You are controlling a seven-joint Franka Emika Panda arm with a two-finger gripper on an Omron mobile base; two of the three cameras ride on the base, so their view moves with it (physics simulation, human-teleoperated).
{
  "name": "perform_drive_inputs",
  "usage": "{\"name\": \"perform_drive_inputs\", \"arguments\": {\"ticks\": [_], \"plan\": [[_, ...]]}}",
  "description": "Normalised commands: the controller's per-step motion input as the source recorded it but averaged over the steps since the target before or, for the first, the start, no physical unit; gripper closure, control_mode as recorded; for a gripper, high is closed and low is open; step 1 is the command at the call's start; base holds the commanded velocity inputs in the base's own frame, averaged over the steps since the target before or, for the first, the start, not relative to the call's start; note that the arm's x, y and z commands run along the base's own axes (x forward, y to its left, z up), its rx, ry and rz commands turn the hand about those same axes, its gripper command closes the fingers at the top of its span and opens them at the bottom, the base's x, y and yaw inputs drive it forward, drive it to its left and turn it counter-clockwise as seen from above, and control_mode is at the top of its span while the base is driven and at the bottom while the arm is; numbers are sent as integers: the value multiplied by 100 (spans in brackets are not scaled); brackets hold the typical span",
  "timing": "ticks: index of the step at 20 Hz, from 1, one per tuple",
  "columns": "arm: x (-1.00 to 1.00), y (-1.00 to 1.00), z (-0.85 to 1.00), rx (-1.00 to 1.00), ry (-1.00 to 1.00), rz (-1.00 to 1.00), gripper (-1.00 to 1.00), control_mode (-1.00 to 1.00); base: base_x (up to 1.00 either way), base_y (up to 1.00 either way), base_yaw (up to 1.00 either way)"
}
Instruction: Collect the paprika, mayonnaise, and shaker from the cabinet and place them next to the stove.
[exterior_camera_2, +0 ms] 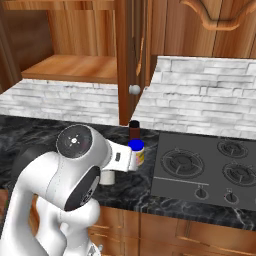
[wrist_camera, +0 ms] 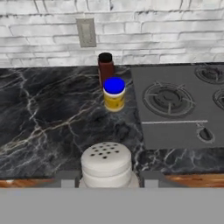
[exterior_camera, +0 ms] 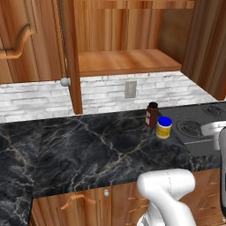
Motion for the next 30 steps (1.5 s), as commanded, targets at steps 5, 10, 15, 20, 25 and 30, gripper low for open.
{"name": "perform_drive_inputs", "arguments": {"ticks": [5, 10, 15, 20, 25, 30], "plan": [[0, -37, -50, 0, 0, 14, 100, -100, 0, 0, 0], [20, -14, -46, 0, 0, 12, 100, -100, 0, 0, 0], [46, -6, -43, 0, -5, 12, 100, -100, 0, 0, 0], [55, -1, -36, 0, -10, 14, 100, -100, 0, 0, 0], [53, -2, -35, 0, -10, 14, 100, -100, 0, 0, 0], [49, -1, -35, 0, -8, 14, 100, -100, 0, 0, 0]]}}
